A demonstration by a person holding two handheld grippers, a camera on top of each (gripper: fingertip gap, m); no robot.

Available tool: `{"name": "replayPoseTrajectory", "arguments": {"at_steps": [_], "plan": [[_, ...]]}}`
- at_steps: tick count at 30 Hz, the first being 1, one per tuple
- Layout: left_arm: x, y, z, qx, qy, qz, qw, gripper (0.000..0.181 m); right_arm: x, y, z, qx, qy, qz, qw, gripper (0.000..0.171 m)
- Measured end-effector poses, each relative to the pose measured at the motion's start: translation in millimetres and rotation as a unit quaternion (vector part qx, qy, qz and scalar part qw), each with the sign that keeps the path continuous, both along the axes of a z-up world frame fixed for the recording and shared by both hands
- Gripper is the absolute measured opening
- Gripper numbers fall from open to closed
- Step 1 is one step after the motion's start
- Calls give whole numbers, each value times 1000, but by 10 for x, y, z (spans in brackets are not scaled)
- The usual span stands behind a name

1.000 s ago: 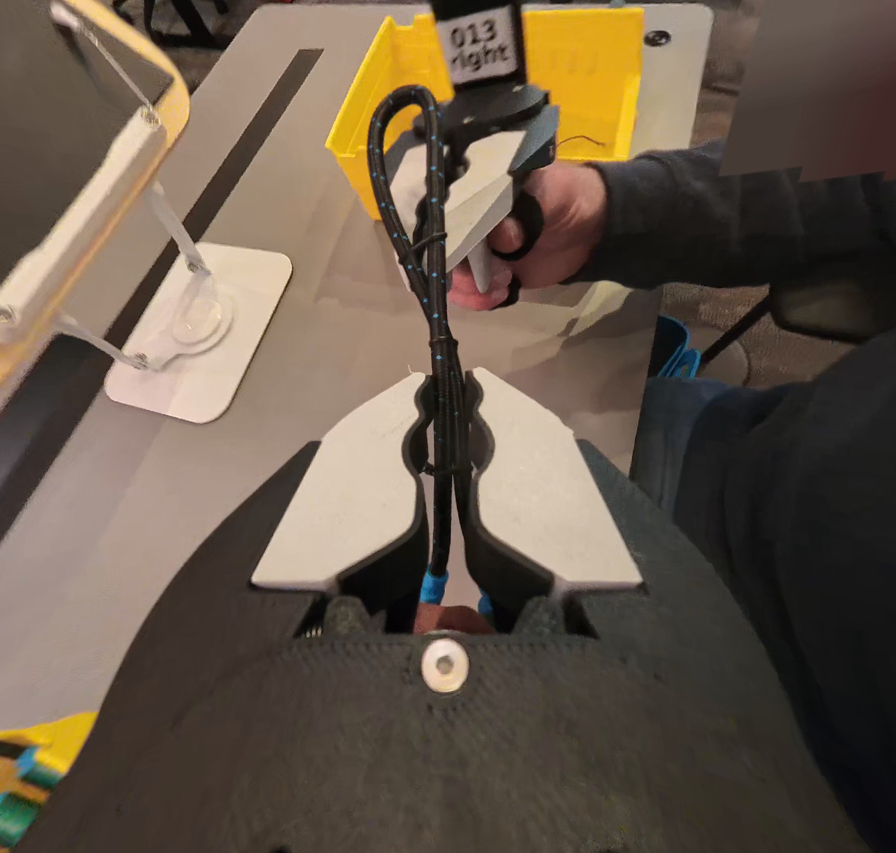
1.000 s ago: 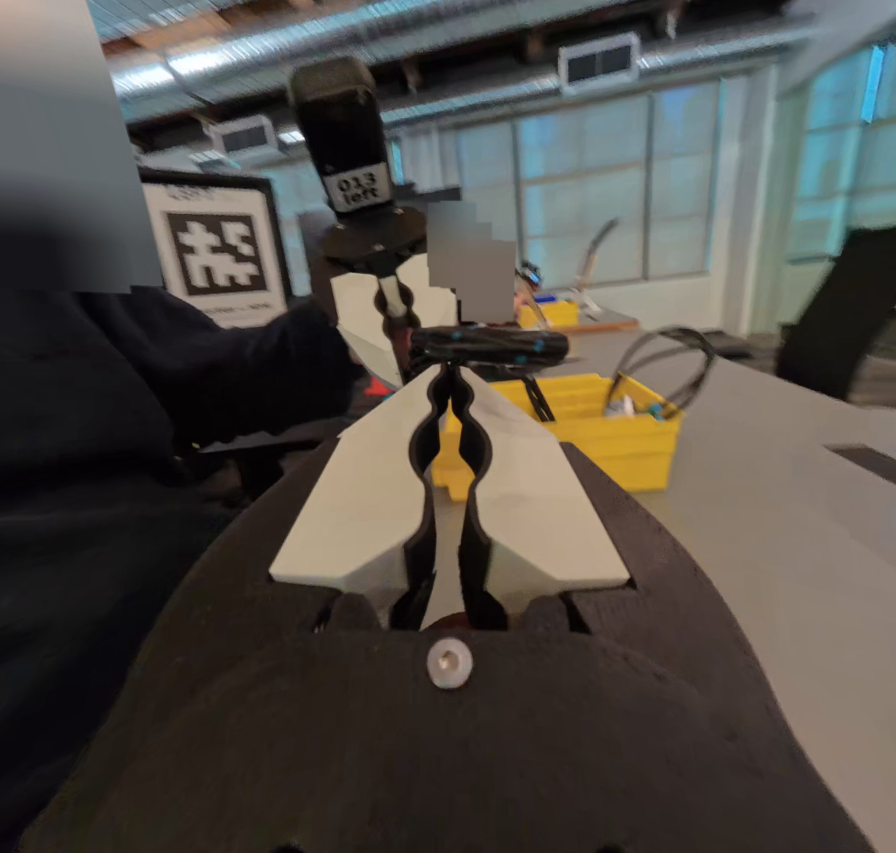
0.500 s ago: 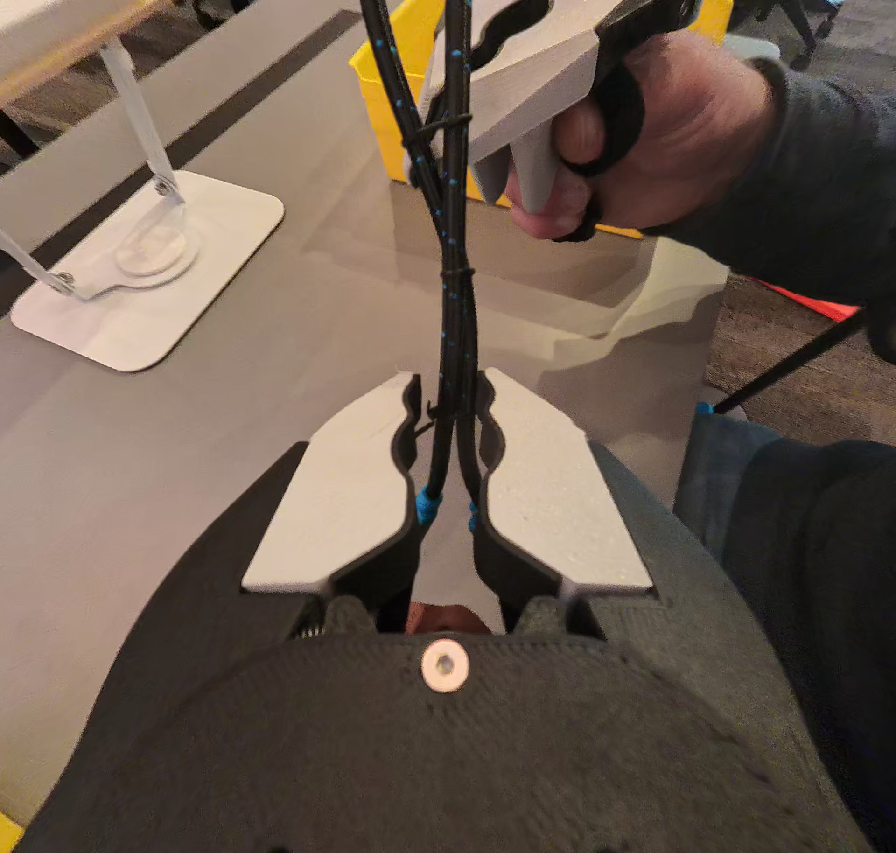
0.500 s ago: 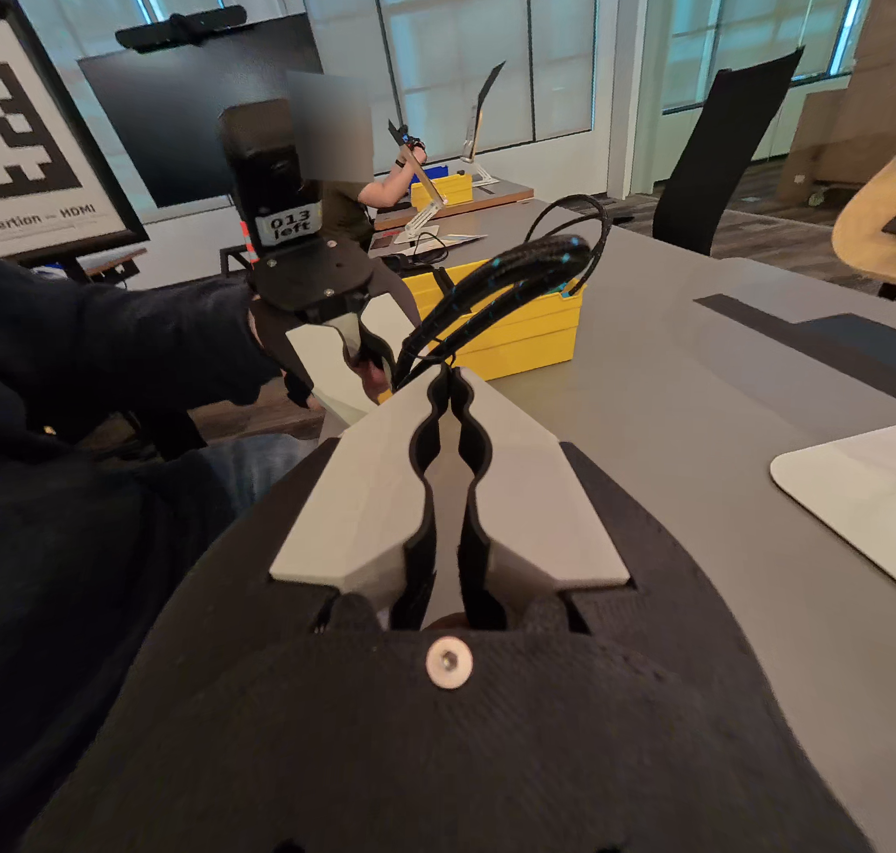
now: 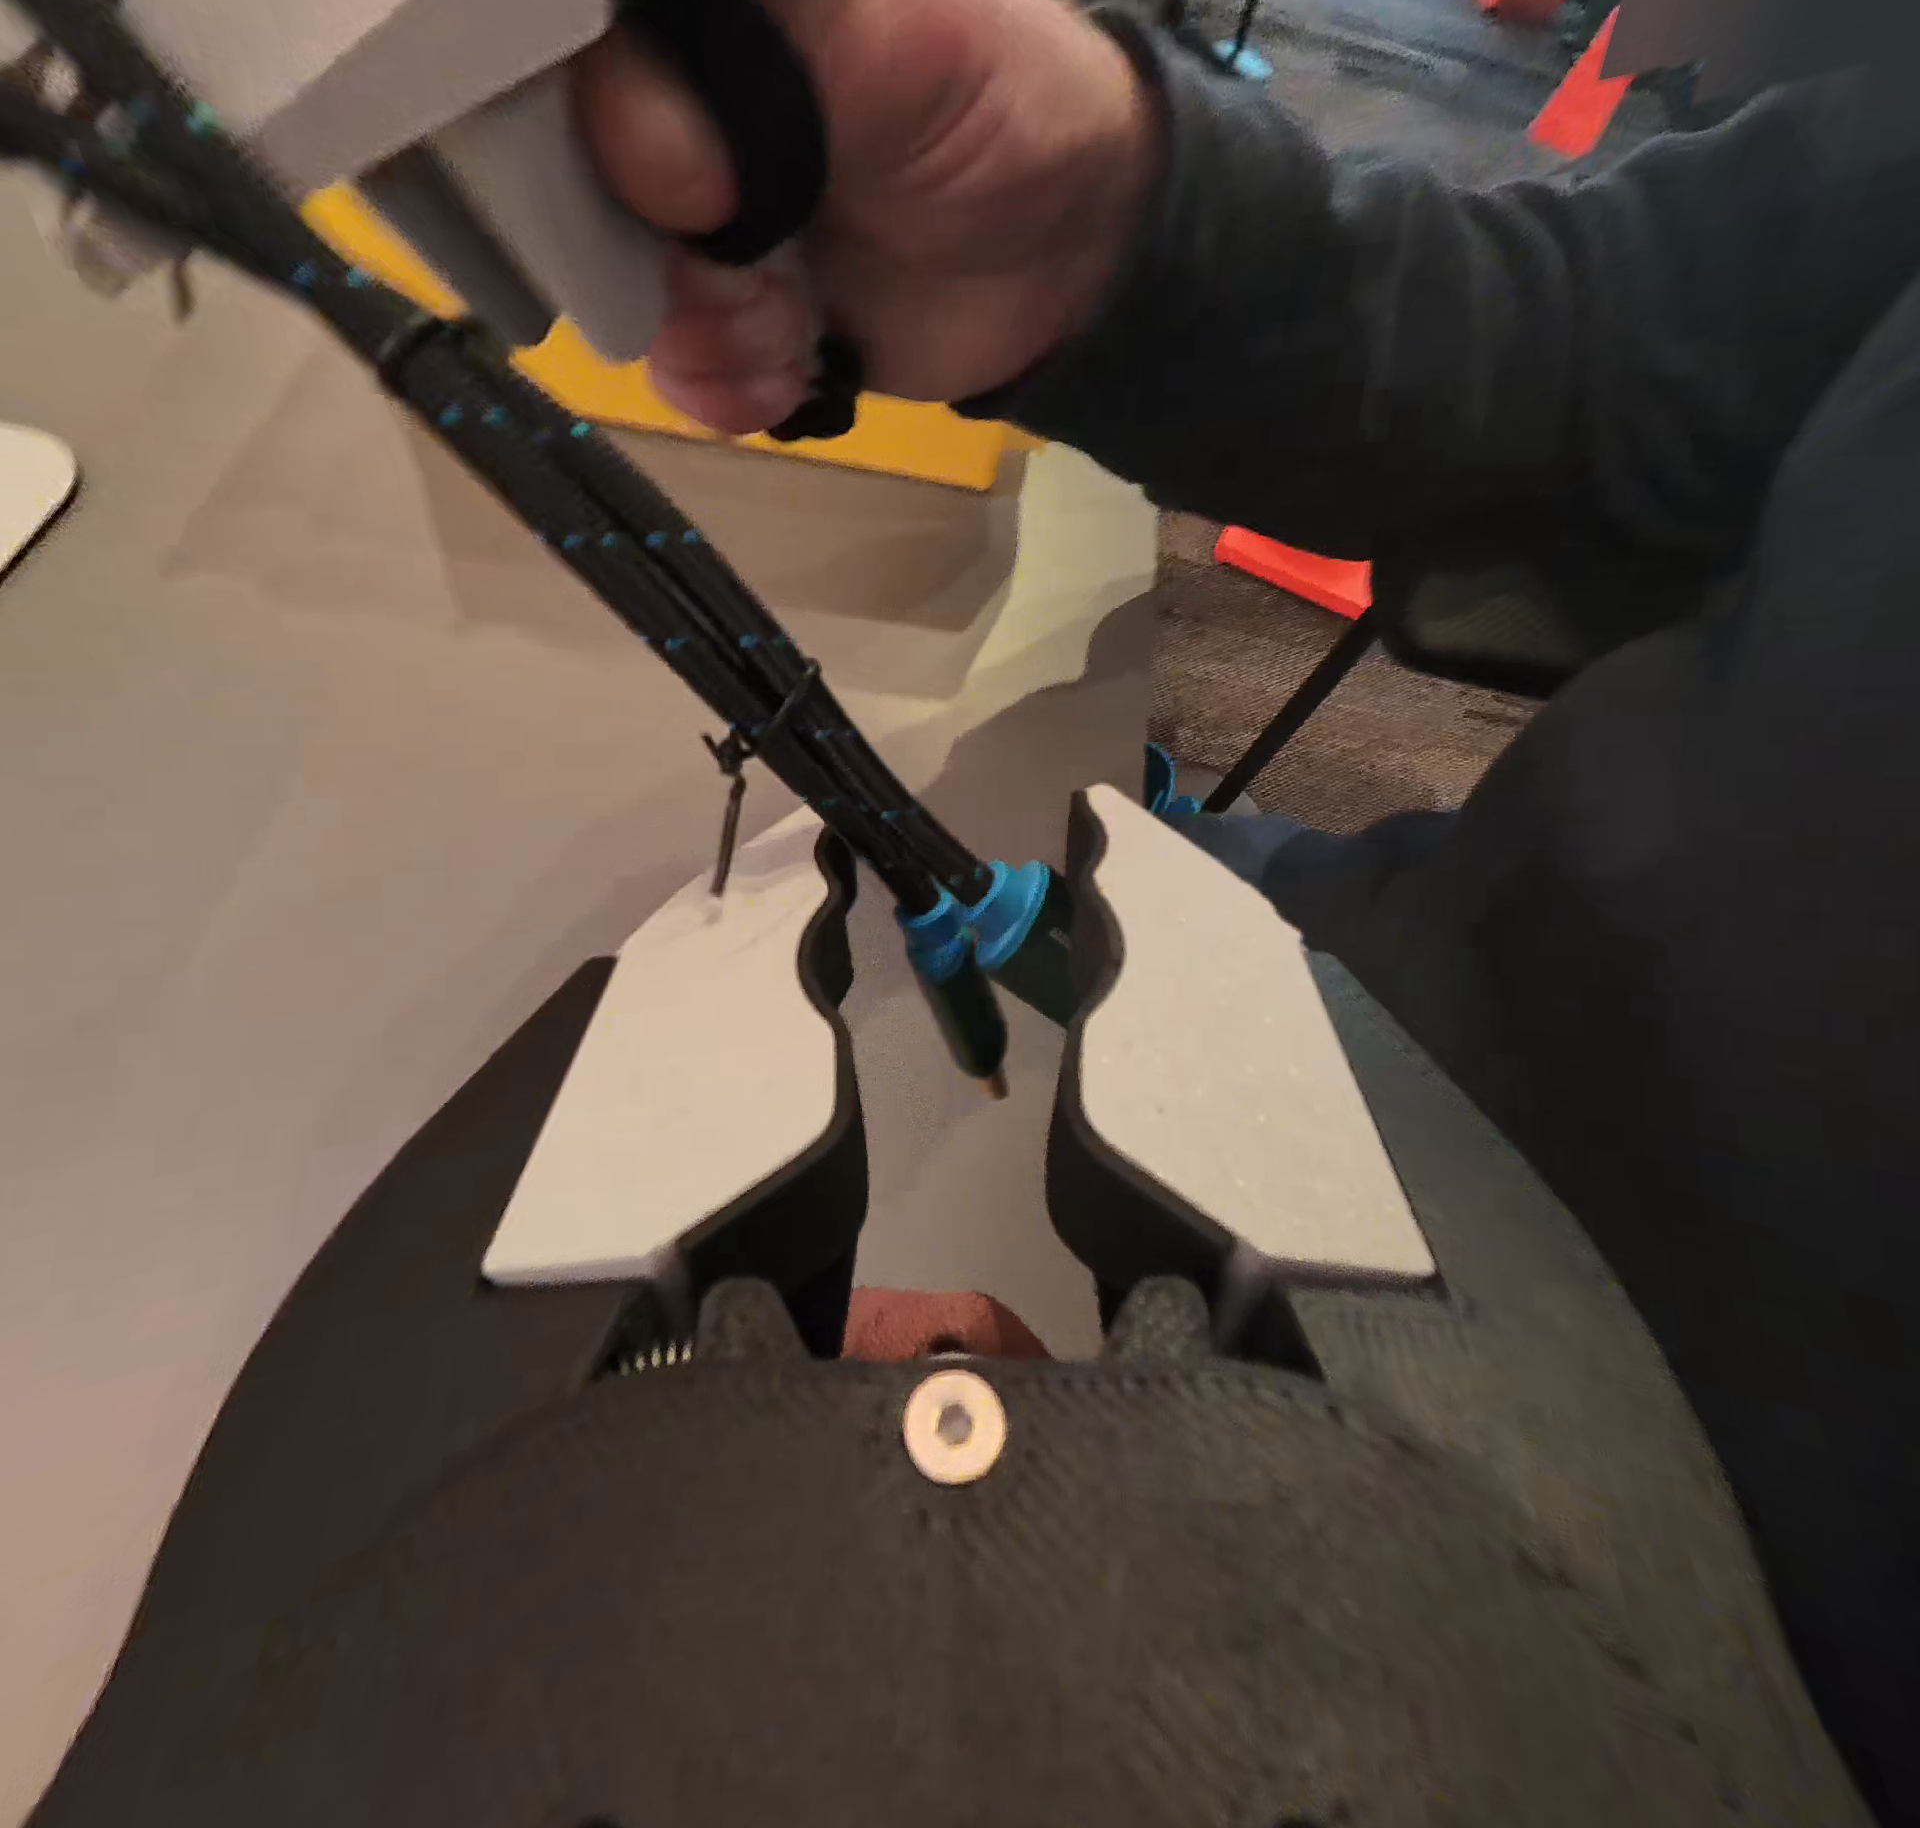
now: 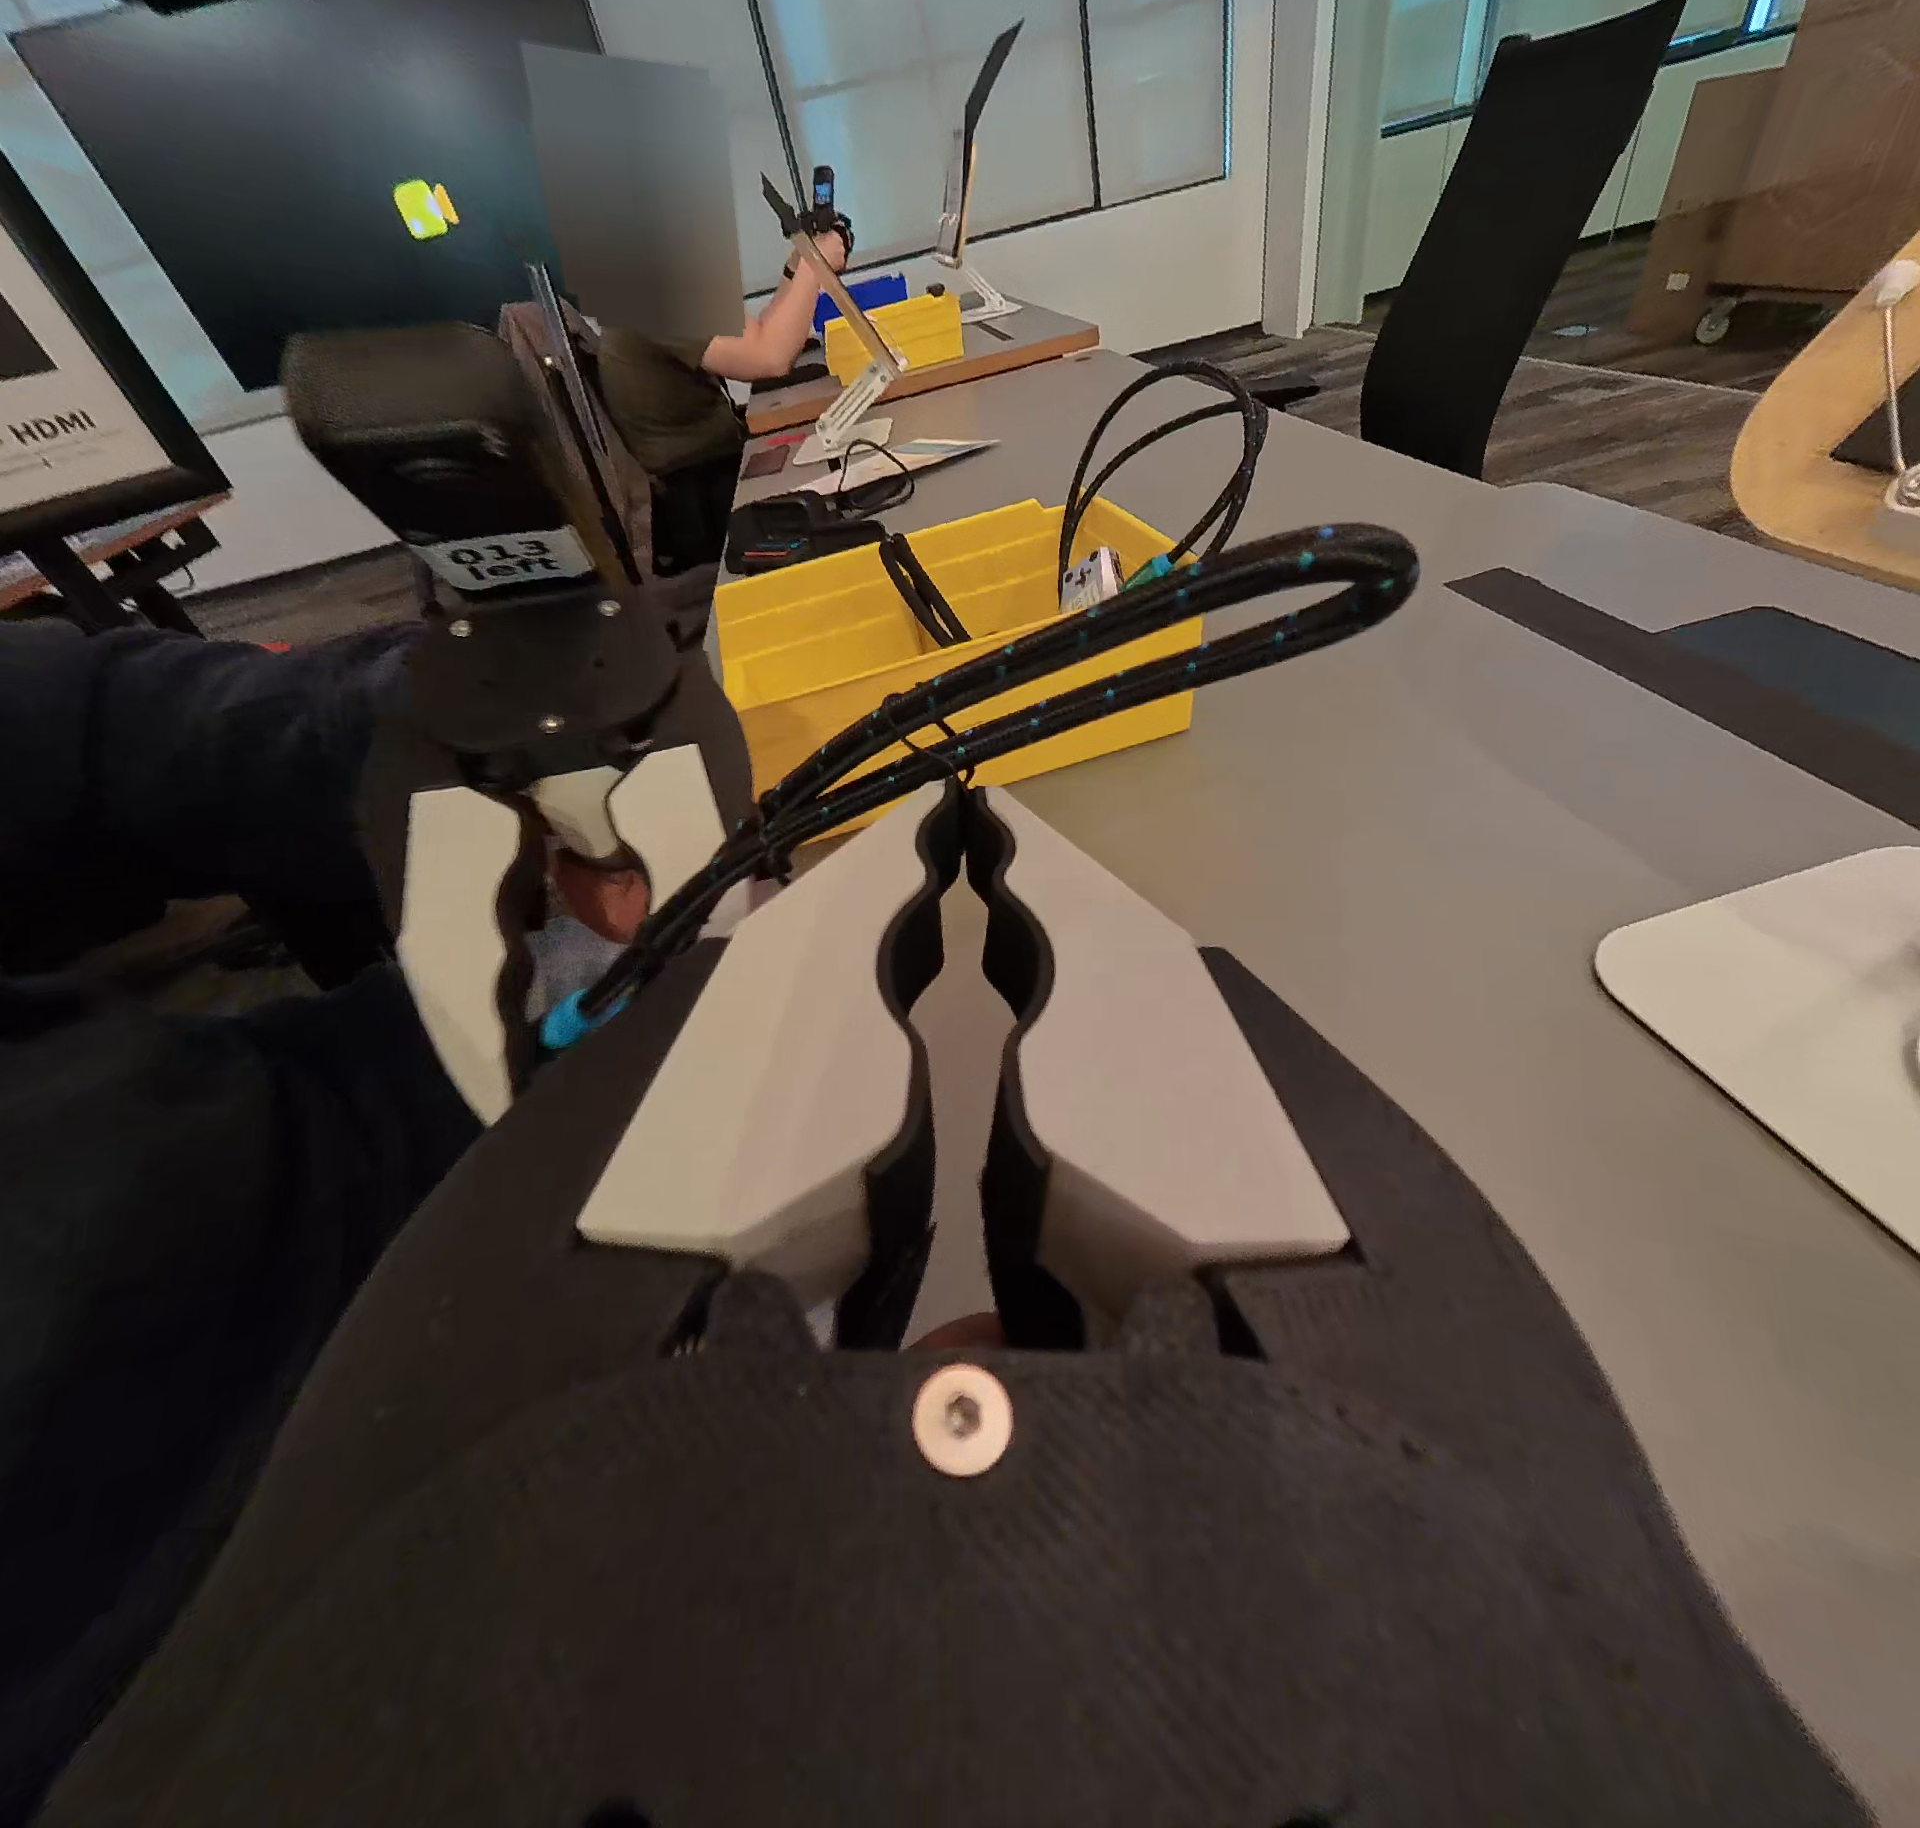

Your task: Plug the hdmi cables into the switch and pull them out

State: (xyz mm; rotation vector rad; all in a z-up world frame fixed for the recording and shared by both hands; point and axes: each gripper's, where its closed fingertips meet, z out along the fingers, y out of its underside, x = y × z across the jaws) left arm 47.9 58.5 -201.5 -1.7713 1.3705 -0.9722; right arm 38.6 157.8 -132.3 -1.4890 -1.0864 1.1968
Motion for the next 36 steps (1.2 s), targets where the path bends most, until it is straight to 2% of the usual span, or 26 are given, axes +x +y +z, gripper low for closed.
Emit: {"name": "replayPoseTrajectory", "arguments": {"at_steps": [4,10,16,22,27,30,33,36], "plan": [[216,-155,269,-26,-72,-31,997,38,-19,6,-17,16,-24,-9,1000,0],[367,-155,531,-56,-165,1,985,43,5,75,-115,75,-91,-47,992,0],[304,-24,729,-172,-284,75,940,50,84,213,-298,150,-179,-105,967,0],[194,-73,629,-162,-257,98,948,56,87,203,-465,127,-183,-106,969,0],[118,-121,581,-121,-230,92,961,61,40,149,-513,96,-159,-89,979,0],[107,-194,509,-64,-197,79,975,73,29,120,-507,77,-143,-76,984,0],[79,-203,447,24,-157,71,985,72,11,72,-473,36,-108,-54,992,0],[82,-224,420,135,-104,56,984,68,3,51,-542,32,-122,-48,991,0]]}}
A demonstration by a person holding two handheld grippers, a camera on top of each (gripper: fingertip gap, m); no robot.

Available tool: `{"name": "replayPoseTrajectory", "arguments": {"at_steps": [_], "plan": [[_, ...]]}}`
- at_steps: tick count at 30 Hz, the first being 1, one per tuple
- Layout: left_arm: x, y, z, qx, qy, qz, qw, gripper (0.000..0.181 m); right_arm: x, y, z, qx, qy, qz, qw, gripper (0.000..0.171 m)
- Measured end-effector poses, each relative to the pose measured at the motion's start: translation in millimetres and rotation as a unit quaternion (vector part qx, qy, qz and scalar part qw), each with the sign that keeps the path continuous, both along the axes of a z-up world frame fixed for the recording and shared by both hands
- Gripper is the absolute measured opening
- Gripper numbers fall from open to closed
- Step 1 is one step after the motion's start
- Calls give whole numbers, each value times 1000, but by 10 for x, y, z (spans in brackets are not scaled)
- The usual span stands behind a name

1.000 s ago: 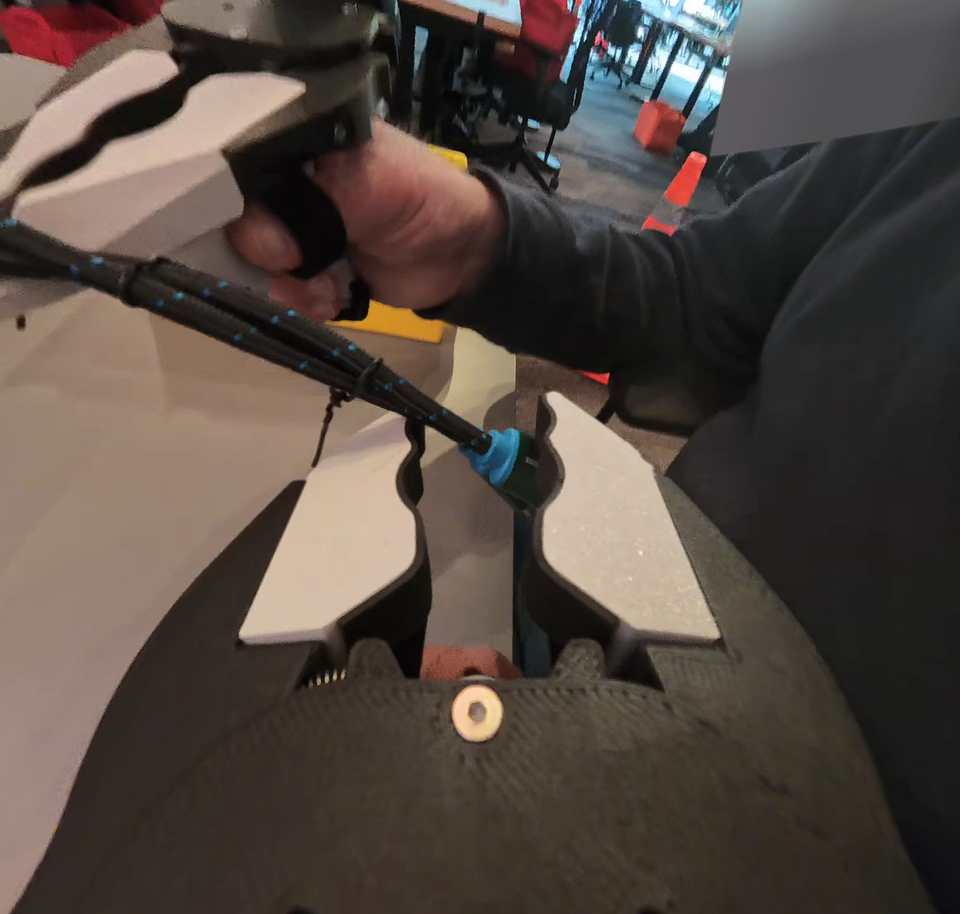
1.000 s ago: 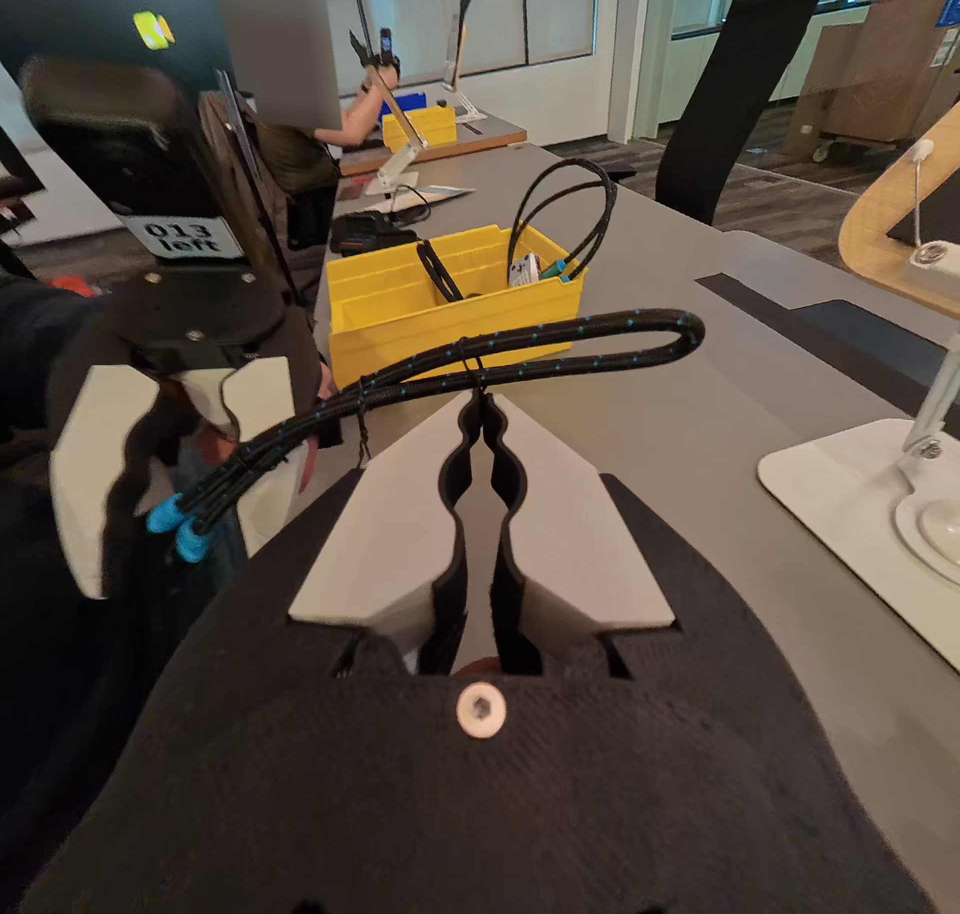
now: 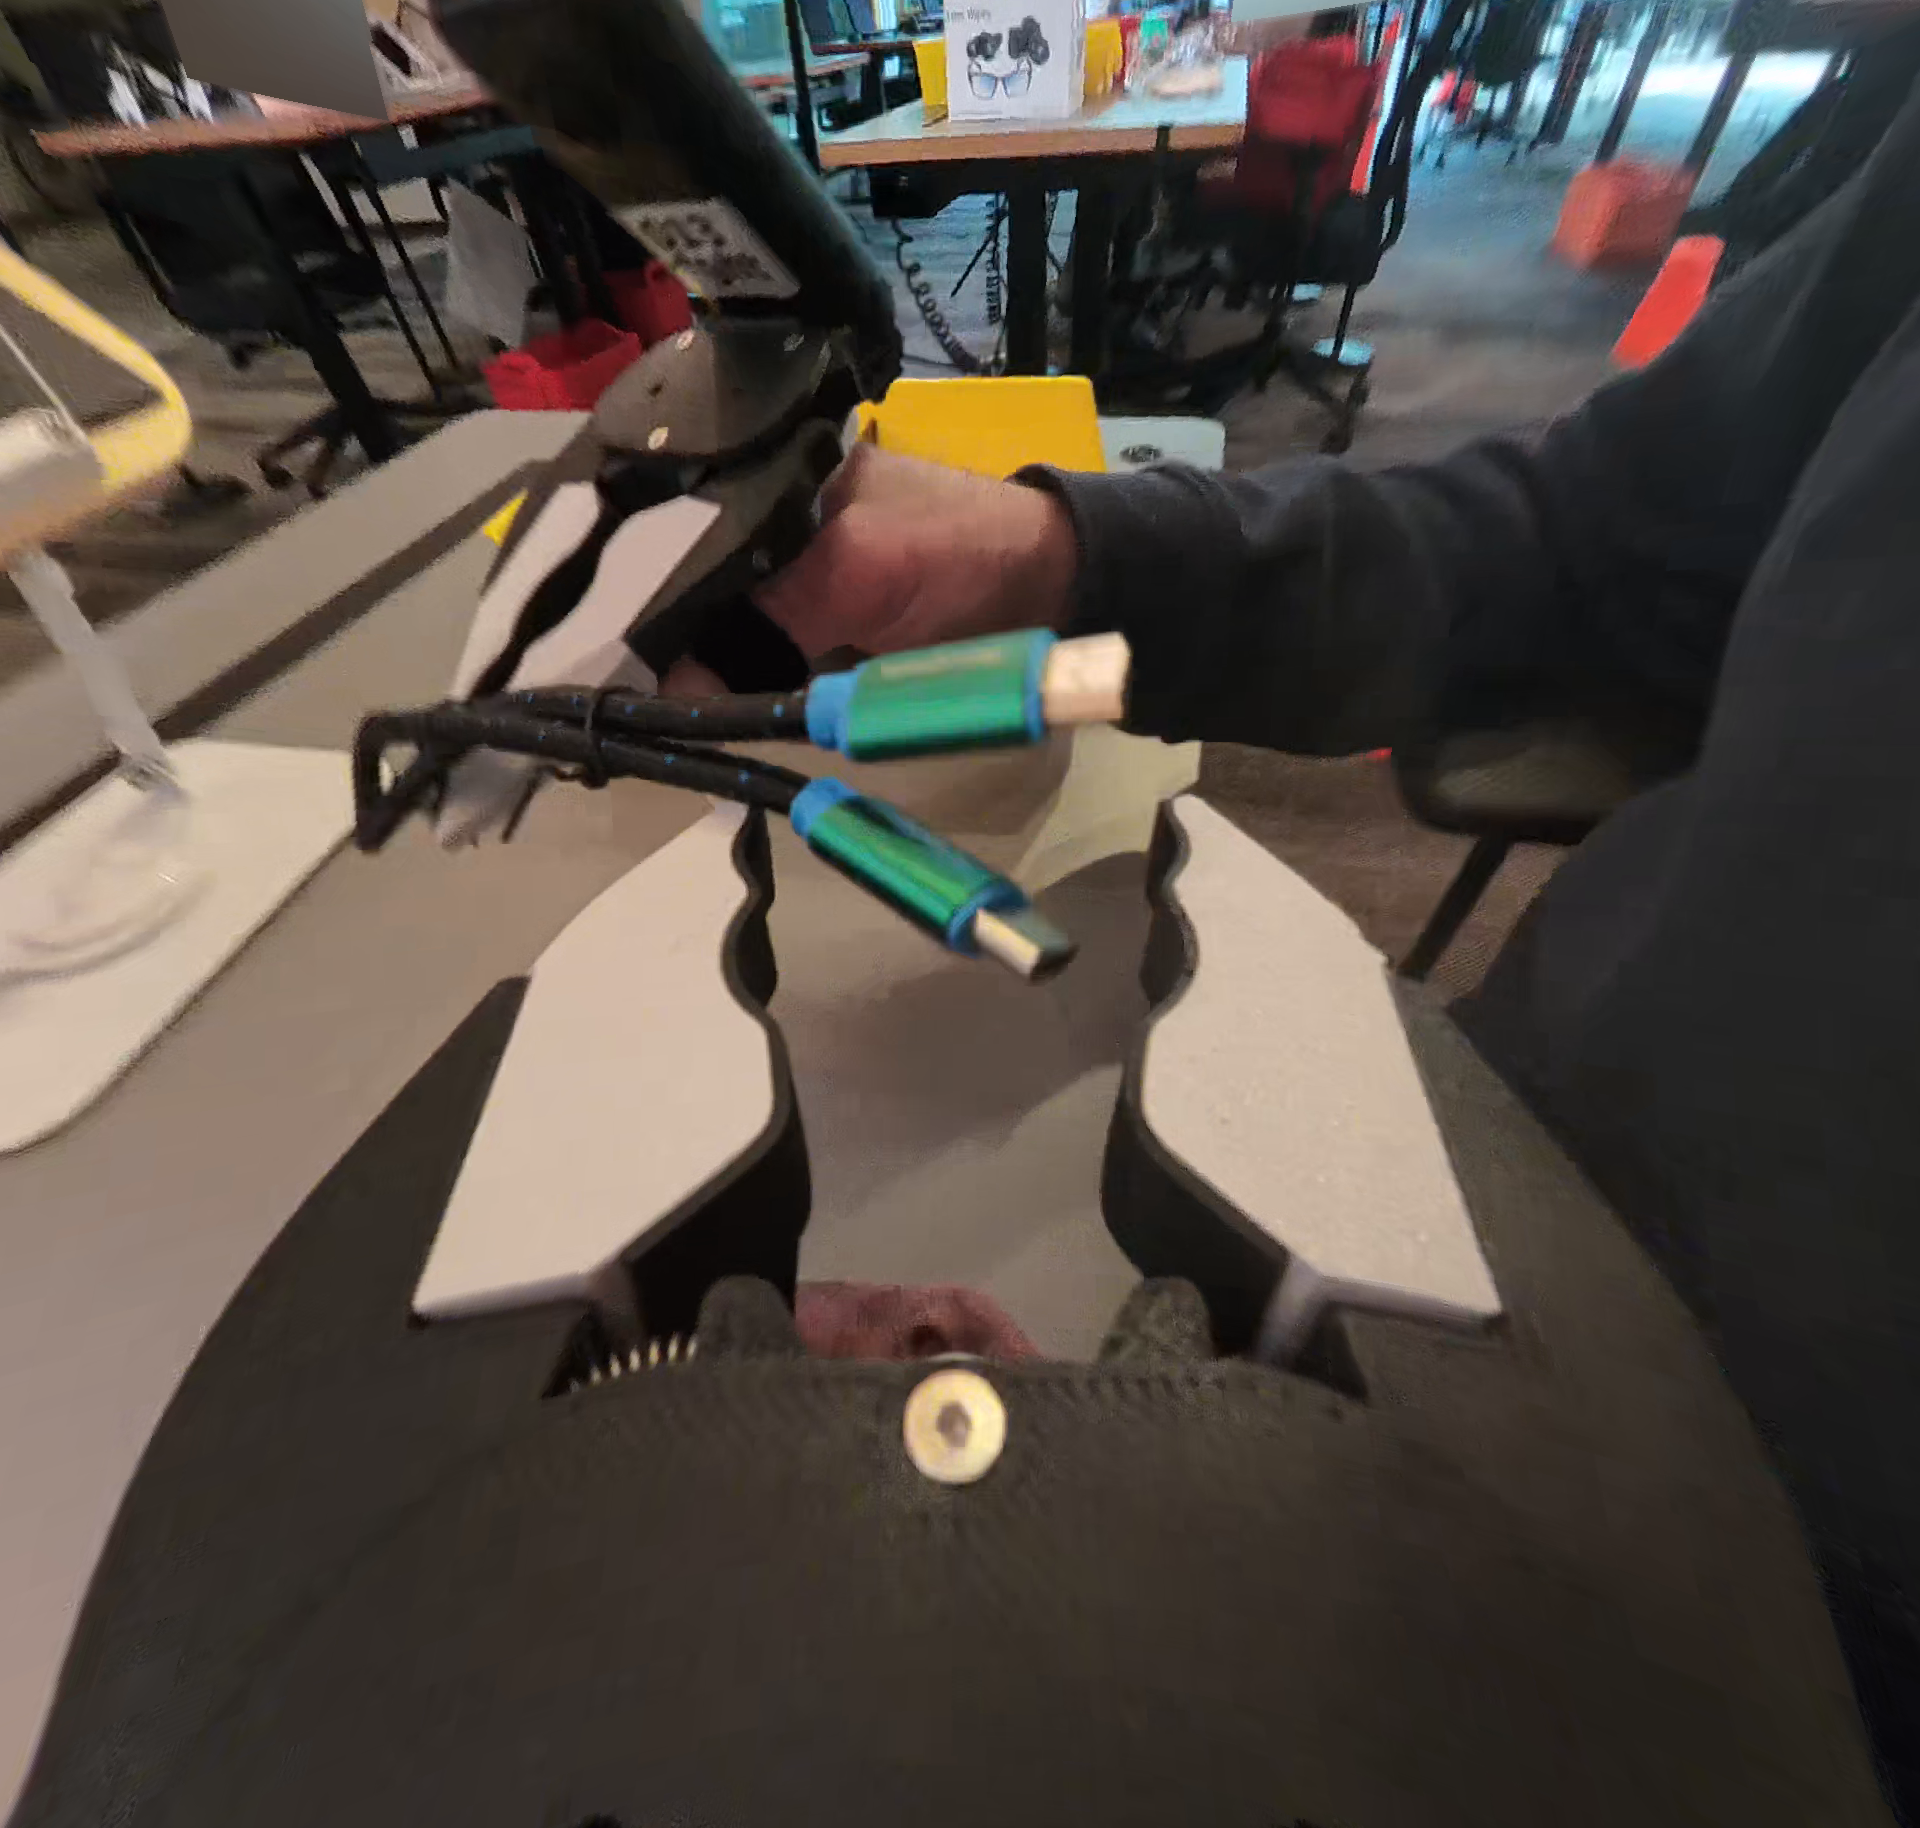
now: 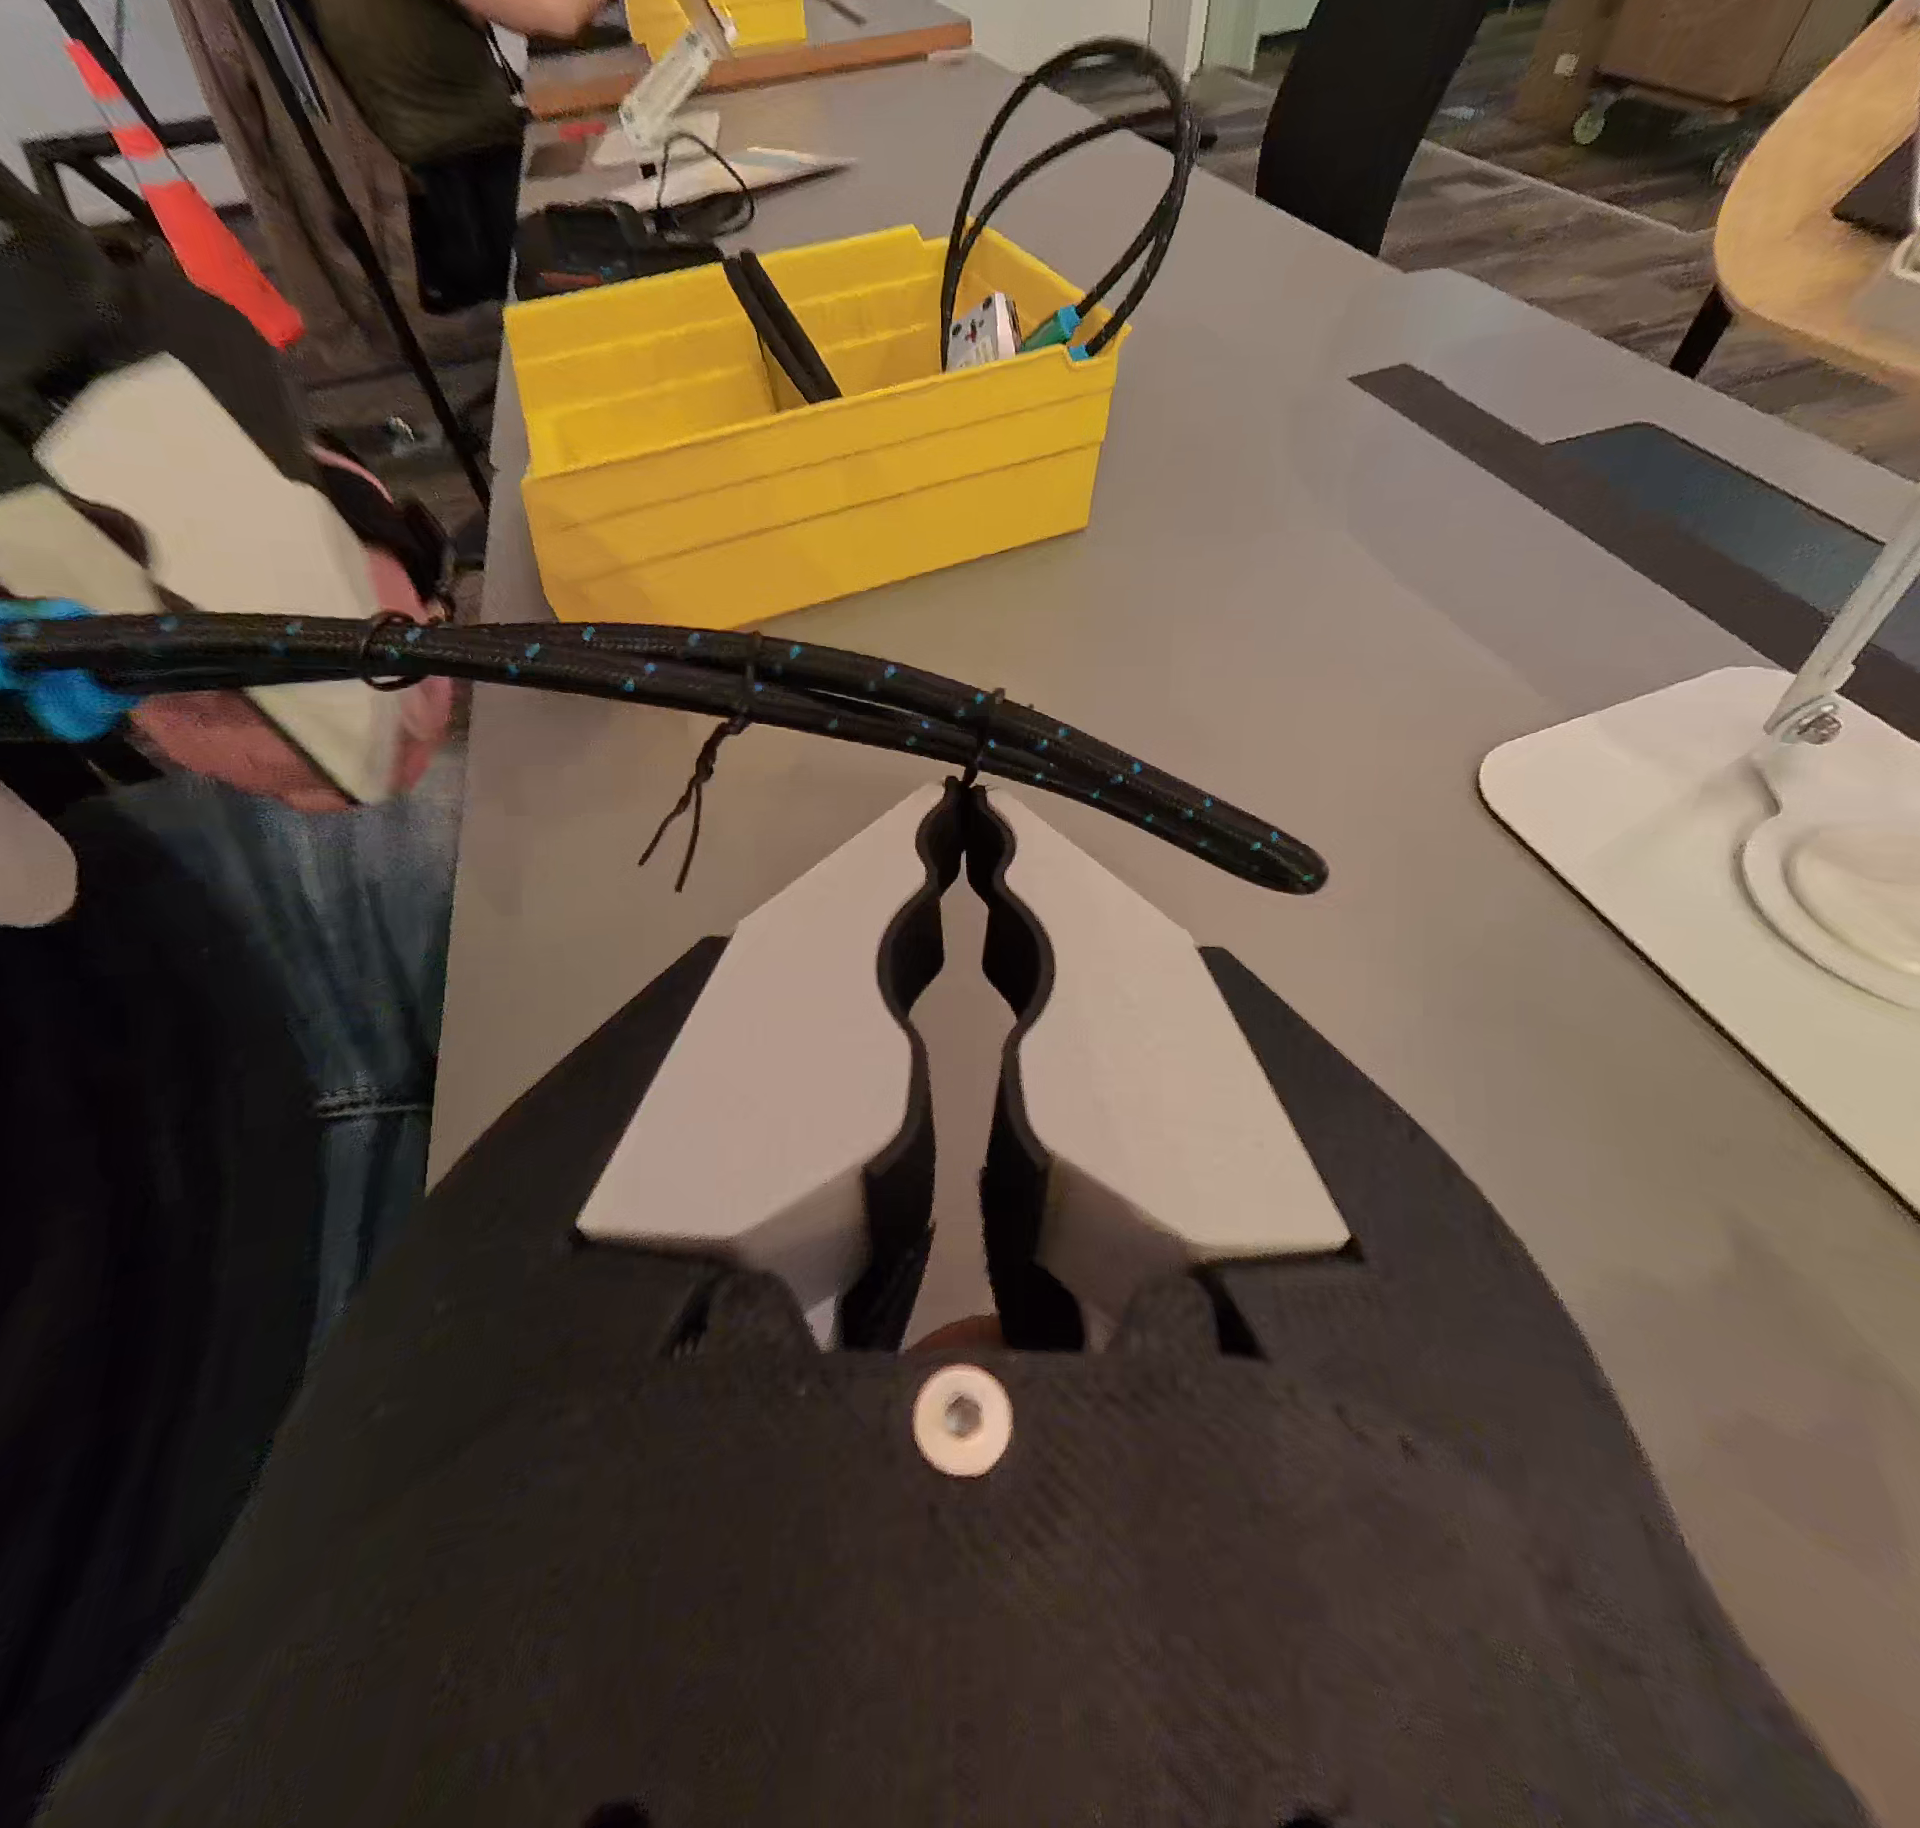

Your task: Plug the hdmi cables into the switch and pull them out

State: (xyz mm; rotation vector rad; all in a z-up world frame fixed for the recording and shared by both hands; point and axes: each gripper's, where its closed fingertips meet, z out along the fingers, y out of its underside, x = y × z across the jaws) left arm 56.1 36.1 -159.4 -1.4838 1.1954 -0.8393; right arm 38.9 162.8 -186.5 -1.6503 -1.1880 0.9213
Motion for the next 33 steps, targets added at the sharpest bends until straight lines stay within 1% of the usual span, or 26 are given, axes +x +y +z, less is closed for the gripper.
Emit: {"name": "replayPoseTrajectory", "arguments": {"at_steps": [2,3,4,5,6,9,10,12,14,16,18,20,23,25,26,29,30,33], "plan": [[12,0,54,22,16,3,1000,63,1,7,-11,-11,8,1,1000,0],[26,5,96,31,12,6,999,64,5,15,-17,-9,6,0,1000,0],[34,37,125,49,13,19,999,63,-1,8,-17,-6,4,2,1000,0],[15,150,137,79,25,57,995,62,-15,-8,-13,-6,2,5,1000,0],[17,203,134,111,42,72,990,65,-30,-24,-17,-4,-2,7,1000,0],[64,327,86,216,103,109,965,67,-75,-73,-62,-4,-15,15,1000,0],[93,332,38,241,124,103,957,68,-83,-83,-78,-6,-17,17,1000,0],[98,358,20,269,141,98,948,66,-82,-101,-91,-14,-13,23,1000,0],[-1,466,-1,317,190,104,923,66,-56,-100,-111,-15,-18,24,999,0],[-90,530,4,370,243,93,892,66,-34,-108,-97,-22,-14,29,999,0],[-178,603,-25,435,318,67,840,67,-20,-124,-80,-25,-17,37,999,0],[-234,682,25,487,369,45,791,67,-21,-146,-47,-25,-19,46,998,0],[-247,769,177,563,407,3,719,67,-22,-197,24,-37,-13,64,997,0],[-217,809,174,615,436,-33,657,72,-35,-244,64,-52,-7,80,995,0],[-168,799,165,644,436,-50,627,72,-43,-260,85,-58,-2,86,995,0],[-116,852,-2,670,460,-93,575,77,-49,-297,135,-81,12,106,991,0],[-119,897,-13,679,460,-96,564,77,-41,-311,153,-90,19,114,989,0],[-135,989,-21,710,435,-97,546,78,-7,-337,220,-108,38,130,985,0]]}}
